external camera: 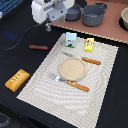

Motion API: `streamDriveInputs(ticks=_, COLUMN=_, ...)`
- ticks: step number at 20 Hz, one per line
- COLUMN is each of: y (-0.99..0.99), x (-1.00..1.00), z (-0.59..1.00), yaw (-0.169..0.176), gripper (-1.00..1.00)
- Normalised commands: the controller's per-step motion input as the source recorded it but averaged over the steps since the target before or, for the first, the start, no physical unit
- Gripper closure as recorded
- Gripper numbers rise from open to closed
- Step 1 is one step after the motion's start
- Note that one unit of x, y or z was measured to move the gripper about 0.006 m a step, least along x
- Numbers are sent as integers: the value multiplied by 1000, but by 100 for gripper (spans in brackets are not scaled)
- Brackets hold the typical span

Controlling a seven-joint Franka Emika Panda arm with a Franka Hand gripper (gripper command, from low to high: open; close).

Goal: Interact with the objects in diverse but meaningful ways.

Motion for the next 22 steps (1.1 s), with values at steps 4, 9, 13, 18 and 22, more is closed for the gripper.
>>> streamDriveInputs(ticks=4, y=-267, x=-556, z=-210, yaw=158, gripper=-100)
streamDriveInputs(ticks=9, y=-264, x=-594, z=-253, yaw=150, gripper=-100)
streamDriveInputs(ticks=13, y=-271, x=-532, z=-239, yaw=137, gripper=-100)
streamDriveInputs(ticks=18, y=-164, x=-169, z=-166, yaw=47, gripper=-100)
streamDriveInputs(ticks=22, y=-279, x=-179, z=-278, yaw=0, gripper=-100)
